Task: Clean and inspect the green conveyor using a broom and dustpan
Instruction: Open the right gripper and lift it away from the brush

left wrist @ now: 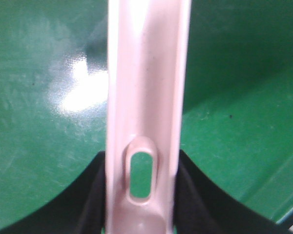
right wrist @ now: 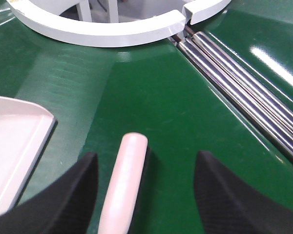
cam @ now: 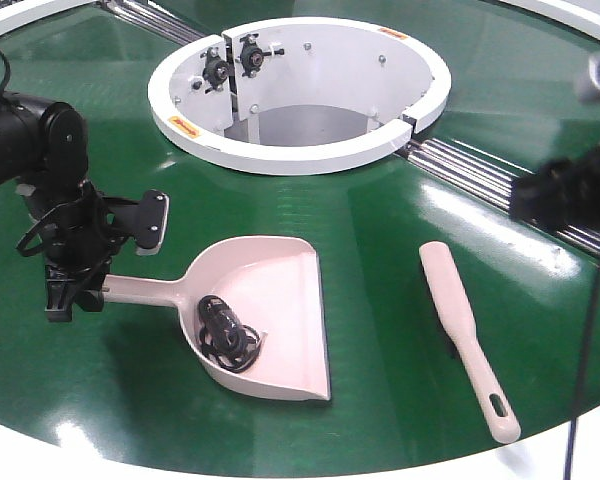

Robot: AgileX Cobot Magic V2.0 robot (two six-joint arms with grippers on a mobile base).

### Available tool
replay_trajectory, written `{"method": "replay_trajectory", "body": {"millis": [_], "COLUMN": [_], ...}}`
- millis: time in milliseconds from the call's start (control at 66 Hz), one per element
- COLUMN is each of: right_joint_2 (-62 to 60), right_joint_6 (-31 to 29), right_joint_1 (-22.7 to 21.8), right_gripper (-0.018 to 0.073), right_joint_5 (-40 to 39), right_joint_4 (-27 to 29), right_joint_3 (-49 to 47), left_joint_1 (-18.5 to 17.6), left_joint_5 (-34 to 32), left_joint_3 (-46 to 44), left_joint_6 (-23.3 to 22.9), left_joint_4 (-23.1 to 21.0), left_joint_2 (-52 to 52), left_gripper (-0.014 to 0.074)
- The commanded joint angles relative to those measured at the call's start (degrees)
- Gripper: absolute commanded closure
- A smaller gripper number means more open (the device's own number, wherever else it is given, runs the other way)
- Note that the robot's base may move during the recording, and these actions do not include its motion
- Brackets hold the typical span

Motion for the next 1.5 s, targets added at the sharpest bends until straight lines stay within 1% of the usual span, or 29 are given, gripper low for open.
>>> {"method": "replay_trajectory", "body": {"millis": [0, 61, 121, 212, 394, 636, 1485], "right_joint_2": [-7.51, -11.27, -14.18, -17.6, -20.28, -20.39, -20.39], "right_joint_6": [-0.24, -0.29, -0.29, -0.29, -0.29, -0.29, -0.29], "right_joint_1": [0.03, 0.03, 0.03, 0.03, 0.03, 0.03, 0.09], "right_gripper": [0.0257, 0.0336, 0.0436, 0.0576, 0.0568, 0.0567, 0.0567], "right_joint_5": [-8.31, -9.57, -10.04, -10.05, -11.06, -13.0, -13.06], "right_joint_4": [-0.33, -0.28, -0.29, -0.29, -0.29, -0.29, -0.29], "right_joint_3": [6.7, 11.2, 14.61, 17.32, 18.06, 18.06, 18.06], "left_joint_1": [-0.24, -0.24, -0.24, -0.24, -0.24, -0.24, -0.24], "left_joint_5": [1.84, 1.84, 1.84, 1.84, 1.84, 1.84, 1.84], "left_joint_3": [-1.36, -1.36, -1.36, -1.36, -1.36, -1.36, -1.36], "left_joint_6": [-0.83, -0.83, -0.83, -0.83, -0.83, -0.83, -0.83], "left_joint_4": [-1.55, -1.55, -1.55, -1.55, -1.55, -1.55, -1.63], "left_joint_2": [-2.77, -2.77, -2.77, -2.77, -2.77, -2.77, -2.77], "left_gripper": [0.0603, 0.0603, 0.0603, 0.0603, 0.0603, 0.0603, 0.0603]}}
